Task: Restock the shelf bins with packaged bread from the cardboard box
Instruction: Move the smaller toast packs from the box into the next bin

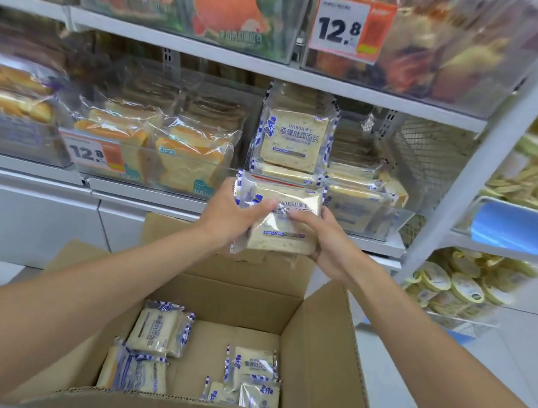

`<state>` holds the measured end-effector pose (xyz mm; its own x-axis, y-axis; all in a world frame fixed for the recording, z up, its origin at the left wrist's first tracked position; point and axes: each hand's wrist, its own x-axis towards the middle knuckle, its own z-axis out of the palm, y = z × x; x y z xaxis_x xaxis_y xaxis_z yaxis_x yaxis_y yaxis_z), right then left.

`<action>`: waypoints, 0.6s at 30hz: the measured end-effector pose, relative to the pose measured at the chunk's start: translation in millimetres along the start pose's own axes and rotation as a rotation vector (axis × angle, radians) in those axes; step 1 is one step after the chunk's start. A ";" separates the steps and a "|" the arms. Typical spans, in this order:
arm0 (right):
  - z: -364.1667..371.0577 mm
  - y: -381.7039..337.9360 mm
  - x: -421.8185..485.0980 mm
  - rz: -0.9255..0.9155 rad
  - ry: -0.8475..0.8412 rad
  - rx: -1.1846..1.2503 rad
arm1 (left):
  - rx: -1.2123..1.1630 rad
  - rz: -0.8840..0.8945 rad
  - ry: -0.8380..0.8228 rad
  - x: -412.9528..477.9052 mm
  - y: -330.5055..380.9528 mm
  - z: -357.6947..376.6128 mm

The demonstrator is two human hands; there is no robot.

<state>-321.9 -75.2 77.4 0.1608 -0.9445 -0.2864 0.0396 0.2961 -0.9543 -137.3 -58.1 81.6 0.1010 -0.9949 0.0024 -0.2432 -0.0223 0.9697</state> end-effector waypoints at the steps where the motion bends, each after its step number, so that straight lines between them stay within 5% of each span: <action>1: -9.3 -7.1 2.7 -0.014 0.017 0.013 | 0.020 0.052 -0.009 6.7 8.4 7.4; 6: -60.9 -52.9 15.0 -0.166 0.170 0.044 | 0.346 0.384 0.009 57.4 46.8 36.9; 10: -105.2 -84.9 36.5 -0.248 0.274 0.099 | 0.889 0.782 0.162 119.7 50.2 35.8; 13: -127.8 -104.5 66.1 -0.268 0.295 0.072 | 1.156 0.867 0.165 153.6 41.8 39.3; 18: -151.9 -123.1 135.6 -0.256 0.458 -0.033 | 1.245 0.918 0.249 164.8 26.2 44.1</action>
<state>-454.7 -261.3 143.2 -0.2981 -0.9535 -0.0439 -0.0117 0.0497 -0.9987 -169.6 -227.1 96.7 -0.4027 -0.6757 0.6175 -0.9098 0.3694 -0.1892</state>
